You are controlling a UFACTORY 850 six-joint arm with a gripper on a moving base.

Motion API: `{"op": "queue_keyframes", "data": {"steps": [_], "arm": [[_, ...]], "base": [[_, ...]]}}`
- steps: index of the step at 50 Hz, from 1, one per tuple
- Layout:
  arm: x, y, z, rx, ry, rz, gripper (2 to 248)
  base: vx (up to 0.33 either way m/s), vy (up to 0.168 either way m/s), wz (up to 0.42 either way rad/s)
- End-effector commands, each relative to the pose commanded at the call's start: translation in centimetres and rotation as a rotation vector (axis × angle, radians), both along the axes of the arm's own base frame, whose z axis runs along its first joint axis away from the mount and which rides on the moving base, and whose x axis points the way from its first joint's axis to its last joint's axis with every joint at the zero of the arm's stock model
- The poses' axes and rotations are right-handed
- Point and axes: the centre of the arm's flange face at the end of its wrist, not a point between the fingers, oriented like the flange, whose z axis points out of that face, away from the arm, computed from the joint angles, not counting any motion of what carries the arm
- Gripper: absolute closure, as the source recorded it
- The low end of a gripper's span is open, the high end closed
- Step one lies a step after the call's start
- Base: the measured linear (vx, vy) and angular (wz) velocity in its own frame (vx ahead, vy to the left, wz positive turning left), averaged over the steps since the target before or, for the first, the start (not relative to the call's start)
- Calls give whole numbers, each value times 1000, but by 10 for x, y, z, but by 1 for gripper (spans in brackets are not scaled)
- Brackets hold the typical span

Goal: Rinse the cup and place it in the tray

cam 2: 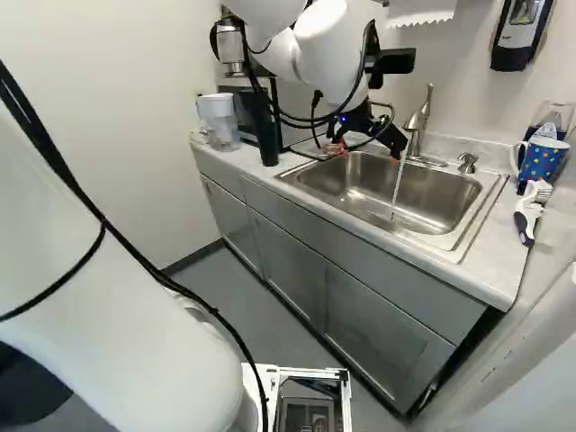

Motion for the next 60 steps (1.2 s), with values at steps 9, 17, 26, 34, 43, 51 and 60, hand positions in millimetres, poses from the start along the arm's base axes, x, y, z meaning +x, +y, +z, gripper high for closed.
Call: {"op": "queue_keyframes", "data": {"steps": [9, 17, 26, 34, 43, 51, 60], "arm": [[-1, 16, 0, -1, -2, 29, 3], [-1, 29, -1, -2, -3, 55, 3], [0, 45, -1, -3, -5, 87, 3], [3, 58, -2, -4, -6, 118, 3], [5, 72, -2, -4, -8, 151, 3], [6, 86, -2, -5, -9, 181, 3], [7, 100, -3, -6, -11, 214, 3]], "base": [[0, 0, 0], [0, 0, 0], [0, 0, 0], [0, 0, 0], [0, 0, 0], [0, 0, 0], [0, 0, 0]]}}
